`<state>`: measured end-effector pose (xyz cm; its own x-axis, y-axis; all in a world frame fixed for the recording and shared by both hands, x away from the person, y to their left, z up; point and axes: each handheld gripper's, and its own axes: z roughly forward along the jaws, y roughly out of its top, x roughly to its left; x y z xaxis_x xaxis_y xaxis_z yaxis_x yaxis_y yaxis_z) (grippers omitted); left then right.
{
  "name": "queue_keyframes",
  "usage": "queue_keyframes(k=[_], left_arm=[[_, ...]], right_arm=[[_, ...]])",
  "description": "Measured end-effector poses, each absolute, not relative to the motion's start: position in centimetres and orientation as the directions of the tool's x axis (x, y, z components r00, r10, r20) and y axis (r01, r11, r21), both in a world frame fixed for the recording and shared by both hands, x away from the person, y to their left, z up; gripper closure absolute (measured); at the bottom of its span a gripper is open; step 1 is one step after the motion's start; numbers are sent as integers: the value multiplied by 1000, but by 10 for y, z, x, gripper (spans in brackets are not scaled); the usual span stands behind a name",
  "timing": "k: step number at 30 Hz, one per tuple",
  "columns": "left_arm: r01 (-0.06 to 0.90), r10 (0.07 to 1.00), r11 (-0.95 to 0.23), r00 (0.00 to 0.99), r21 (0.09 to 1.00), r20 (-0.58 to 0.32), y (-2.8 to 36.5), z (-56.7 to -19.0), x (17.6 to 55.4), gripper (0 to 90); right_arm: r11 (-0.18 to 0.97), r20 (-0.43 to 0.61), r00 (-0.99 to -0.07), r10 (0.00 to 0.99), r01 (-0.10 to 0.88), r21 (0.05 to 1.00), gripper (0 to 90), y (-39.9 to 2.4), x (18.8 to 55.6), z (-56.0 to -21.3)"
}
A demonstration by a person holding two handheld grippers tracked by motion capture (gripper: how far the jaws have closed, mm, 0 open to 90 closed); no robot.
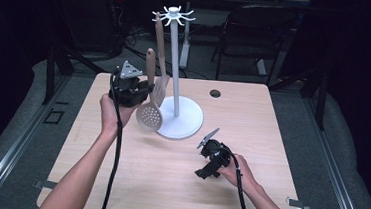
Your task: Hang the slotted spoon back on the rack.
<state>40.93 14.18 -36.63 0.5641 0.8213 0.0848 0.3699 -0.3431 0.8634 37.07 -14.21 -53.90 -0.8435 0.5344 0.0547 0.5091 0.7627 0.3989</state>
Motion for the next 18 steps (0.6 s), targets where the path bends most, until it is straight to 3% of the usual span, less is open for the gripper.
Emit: queue_keyframes(k=[18], left_arm=[[350, 817, -333, 571, 875, 83, 130, -339, 423, 756]], right_arm=[[751, 59, -835, 546, 520, 406, 87, -142, 371, -540]])
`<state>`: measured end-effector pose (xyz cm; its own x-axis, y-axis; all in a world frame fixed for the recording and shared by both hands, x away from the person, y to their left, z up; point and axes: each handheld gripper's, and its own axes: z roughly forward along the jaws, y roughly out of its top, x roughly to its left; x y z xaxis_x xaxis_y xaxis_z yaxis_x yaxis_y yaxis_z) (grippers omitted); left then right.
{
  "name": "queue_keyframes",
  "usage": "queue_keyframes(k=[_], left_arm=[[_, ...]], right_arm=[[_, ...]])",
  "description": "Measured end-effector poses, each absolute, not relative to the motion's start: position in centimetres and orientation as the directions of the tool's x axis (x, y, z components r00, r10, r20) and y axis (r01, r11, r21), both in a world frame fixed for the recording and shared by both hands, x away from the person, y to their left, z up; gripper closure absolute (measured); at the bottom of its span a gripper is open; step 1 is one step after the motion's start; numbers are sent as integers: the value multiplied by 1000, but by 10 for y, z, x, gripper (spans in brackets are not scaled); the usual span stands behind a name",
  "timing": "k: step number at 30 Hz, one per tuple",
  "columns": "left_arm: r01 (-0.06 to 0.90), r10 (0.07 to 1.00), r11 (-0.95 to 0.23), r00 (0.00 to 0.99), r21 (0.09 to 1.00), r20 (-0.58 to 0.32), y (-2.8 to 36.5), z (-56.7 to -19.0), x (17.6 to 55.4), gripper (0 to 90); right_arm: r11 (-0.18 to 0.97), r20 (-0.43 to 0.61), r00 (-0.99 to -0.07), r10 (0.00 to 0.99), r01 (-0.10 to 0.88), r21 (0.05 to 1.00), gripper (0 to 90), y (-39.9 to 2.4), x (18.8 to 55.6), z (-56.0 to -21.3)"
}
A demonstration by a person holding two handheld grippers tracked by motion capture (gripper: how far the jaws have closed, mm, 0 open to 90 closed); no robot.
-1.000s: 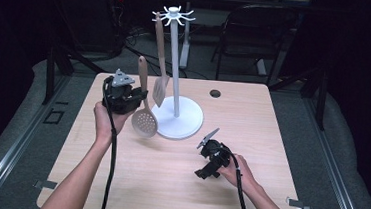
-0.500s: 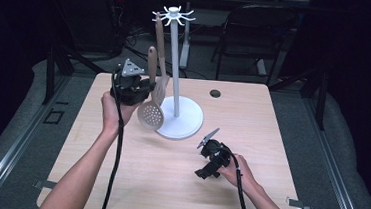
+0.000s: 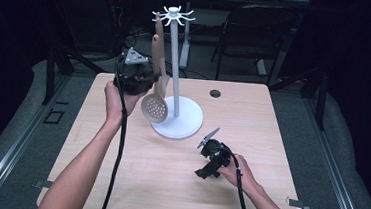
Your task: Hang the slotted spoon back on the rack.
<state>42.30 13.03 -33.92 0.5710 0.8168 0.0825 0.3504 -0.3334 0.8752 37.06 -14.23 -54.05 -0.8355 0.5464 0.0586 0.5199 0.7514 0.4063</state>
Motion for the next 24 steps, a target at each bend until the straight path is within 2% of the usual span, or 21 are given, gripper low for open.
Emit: queue_keyframes(k=[3, 5, 6, 24], left_arm=[[349, 816, -340, 571, 873, 89, 130, -336, 425, 756], [350, 818, -338, 568, 874, 88, 129, -334, 427, 756], [352, 817, -343, 570, 871, 91, 128, -332, 428, 756], [378, 832, -339, 548, 861, 87, 114, -318, 444, 756]], right_arm=[[785, 46, -854, 517, 495, 373, 87, -143, 373, -537], [778, 48, -851, 524, 500, 381, 85, -143, 372, -538], [739, 63, -829, 556, 527, 419, 85, -141, 369, -541], [759, 50, -837, 544, 518, 394, 83, -143, 372, -539]])
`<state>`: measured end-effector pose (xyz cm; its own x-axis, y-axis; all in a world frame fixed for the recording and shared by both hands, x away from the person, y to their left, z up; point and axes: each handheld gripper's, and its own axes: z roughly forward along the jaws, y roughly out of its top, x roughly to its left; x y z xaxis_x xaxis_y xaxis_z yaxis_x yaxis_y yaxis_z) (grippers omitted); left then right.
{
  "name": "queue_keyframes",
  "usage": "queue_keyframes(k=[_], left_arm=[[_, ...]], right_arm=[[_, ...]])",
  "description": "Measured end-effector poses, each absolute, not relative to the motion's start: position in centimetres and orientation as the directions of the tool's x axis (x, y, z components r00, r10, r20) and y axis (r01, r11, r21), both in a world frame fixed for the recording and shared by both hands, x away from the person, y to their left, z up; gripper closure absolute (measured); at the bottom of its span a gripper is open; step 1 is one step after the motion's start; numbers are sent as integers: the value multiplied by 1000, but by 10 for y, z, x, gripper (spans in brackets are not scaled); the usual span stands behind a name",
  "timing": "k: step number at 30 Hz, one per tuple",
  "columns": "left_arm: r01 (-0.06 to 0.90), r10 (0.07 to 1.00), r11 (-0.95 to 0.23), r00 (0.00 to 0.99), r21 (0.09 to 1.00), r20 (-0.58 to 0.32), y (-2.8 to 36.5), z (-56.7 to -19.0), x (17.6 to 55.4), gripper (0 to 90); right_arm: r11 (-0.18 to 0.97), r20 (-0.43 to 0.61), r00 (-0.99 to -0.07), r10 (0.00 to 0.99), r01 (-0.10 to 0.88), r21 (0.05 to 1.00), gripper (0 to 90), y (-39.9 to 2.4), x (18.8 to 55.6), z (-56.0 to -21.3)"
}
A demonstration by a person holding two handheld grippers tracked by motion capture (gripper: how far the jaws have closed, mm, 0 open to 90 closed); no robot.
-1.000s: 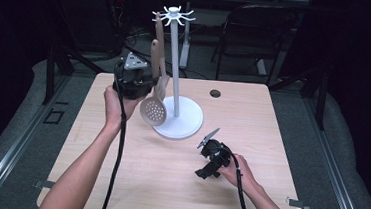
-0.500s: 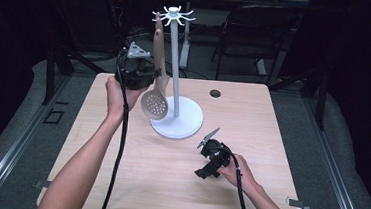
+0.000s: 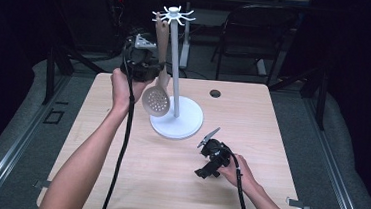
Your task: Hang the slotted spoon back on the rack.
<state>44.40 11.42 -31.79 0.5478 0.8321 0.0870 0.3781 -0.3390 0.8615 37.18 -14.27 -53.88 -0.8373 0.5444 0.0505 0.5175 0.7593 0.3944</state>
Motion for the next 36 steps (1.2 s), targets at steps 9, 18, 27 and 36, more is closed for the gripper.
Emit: queue_keyframes(k=[9, 18, 27, 36], left_arm=[[399, 838, -340, 539, 852, 82, 111, -318, 453, 754], [407, 839, -319, 541, 856, 56, 109, -323, 463, 753], [402, 852, -291, 521, 868, 44, 107, -328, 467, 745], [383, 864, -276, 501, 882, 52, 106, -330, 468, 731]], right_arm=[[753, 61, -834, 548, 523, 399, 83, -142, 372, -541], [758, 59, -837, 543, 520, 393, 83, -142, 372, -540], [753, 63, -836, 545, 522, 401, 83, -142, 371, -541], [749, 67, -834, 548, 524, 405, 83, -142, 371, -542]])
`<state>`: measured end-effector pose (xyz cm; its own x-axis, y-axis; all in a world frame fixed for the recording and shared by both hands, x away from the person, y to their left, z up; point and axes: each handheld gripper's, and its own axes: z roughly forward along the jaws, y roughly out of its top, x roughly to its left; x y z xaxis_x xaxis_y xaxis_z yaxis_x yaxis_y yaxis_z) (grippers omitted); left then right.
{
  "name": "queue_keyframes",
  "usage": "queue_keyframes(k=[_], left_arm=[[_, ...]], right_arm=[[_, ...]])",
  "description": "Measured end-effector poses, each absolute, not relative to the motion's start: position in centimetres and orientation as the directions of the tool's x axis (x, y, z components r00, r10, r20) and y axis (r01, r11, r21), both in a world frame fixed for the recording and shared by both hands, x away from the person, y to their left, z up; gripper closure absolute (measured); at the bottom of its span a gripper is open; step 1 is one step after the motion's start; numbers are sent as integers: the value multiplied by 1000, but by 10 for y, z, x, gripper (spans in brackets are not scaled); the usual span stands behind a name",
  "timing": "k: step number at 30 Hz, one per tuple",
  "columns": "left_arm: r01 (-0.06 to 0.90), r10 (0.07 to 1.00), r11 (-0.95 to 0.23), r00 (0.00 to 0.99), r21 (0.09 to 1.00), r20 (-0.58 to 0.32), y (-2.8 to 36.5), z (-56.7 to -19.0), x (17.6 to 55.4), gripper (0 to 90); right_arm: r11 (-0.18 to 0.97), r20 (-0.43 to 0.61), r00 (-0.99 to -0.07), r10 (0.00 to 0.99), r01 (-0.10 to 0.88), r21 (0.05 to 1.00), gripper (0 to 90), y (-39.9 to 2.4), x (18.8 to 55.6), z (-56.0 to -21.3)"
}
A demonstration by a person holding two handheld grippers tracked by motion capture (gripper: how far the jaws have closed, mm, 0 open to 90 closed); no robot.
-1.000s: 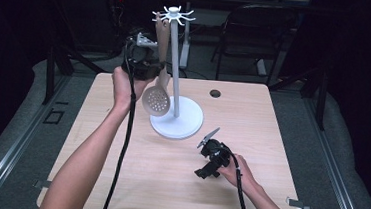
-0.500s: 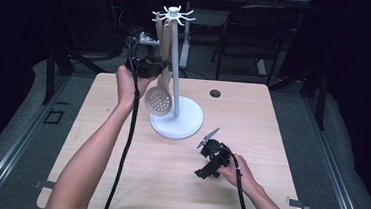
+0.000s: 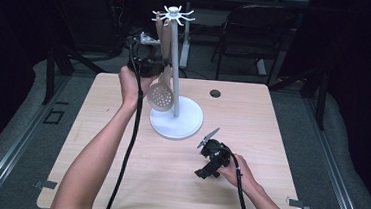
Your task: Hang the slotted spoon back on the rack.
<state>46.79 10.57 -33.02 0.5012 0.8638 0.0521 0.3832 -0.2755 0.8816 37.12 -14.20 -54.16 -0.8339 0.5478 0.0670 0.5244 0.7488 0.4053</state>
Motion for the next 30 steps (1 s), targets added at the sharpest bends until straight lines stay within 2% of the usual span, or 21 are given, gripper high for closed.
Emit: queue_keyframes(k=[5, 11, 17, 25, 30], left_arm=[[387, 871, -261, 489, 884, 44, 107, -331, 466, 665], [441, 863, -287, 504, 850, 30, 111, -330, 461, 431], [455, 857, -324, 513, 830, 53, 119, -330, 448, 281], [476, 859, -355, 506, 804, 79, 134, -337, 423, 171], [498, 861, -371, 501, 784, 89, 148, -353, 407, 155]], right_arm=[[753, 59, -836, 545, 519, 403, 83, -142, 371, -541], [747, 70, -836, 544, 521, 414, 83, -141, 370, -540], [744, 70, -833, 548, 524, 413, 83, -142, 370, -539], [730, 62, -824, 564, 532, 430, 83, -143, 371, -537], [731, 53, -822, 567, 532, 428, 83, -145, 372, -535]])
